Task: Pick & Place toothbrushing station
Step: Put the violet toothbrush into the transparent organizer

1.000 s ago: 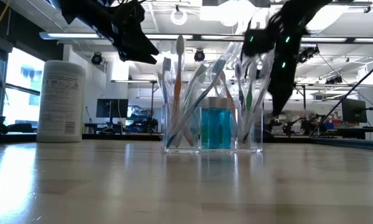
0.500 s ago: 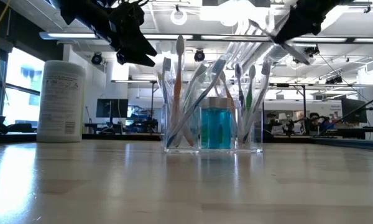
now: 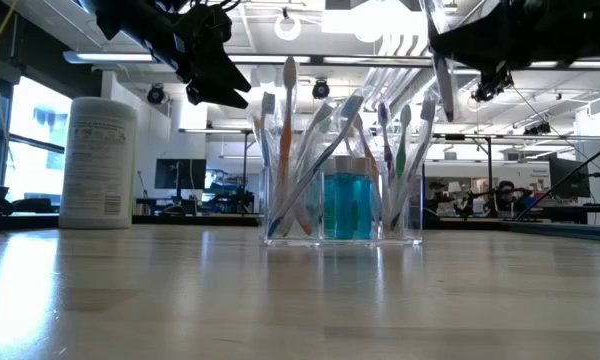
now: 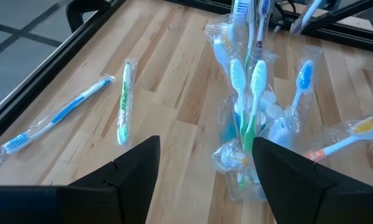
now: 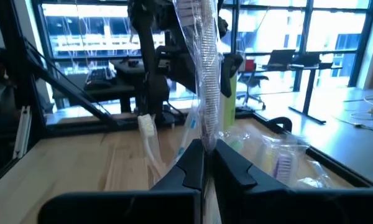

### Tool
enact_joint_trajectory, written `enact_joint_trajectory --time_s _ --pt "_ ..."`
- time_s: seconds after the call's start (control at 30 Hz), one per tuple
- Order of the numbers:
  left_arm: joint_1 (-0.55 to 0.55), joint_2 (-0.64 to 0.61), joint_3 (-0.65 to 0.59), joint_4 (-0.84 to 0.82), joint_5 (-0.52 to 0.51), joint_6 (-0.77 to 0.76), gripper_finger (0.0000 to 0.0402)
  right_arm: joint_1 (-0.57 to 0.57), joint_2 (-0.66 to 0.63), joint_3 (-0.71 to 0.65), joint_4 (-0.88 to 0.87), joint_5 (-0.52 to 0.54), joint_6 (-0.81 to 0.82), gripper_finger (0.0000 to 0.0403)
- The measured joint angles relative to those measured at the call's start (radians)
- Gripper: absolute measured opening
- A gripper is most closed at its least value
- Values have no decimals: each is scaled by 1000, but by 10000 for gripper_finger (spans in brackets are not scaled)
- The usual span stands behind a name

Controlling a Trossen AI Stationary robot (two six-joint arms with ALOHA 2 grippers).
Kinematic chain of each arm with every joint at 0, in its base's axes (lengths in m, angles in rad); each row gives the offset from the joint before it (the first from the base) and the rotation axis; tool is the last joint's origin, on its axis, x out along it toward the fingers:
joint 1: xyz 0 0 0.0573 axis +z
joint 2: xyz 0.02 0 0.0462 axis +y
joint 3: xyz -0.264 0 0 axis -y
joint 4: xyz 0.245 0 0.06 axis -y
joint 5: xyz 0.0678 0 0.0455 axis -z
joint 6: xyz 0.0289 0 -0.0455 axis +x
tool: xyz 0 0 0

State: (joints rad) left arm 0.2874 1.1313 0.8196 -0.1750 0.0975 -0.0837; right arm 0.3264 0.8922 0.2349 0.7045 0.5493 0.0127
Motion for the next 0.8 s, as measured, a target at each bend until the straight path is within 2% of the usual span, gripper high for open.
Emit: enact_joint_trajectory --time_s 0.3,0.5,0.8 --pt "0 0 0 19 -2 0 248 -22 203 -24 244 -11 -18 5" --pt "0 0 0 26 -2 0 248 -74 346 -23 460 -99 -31 5" --pt "0 0 0 23 -2 12 248 -165 542 -23 629 -182 45 5"
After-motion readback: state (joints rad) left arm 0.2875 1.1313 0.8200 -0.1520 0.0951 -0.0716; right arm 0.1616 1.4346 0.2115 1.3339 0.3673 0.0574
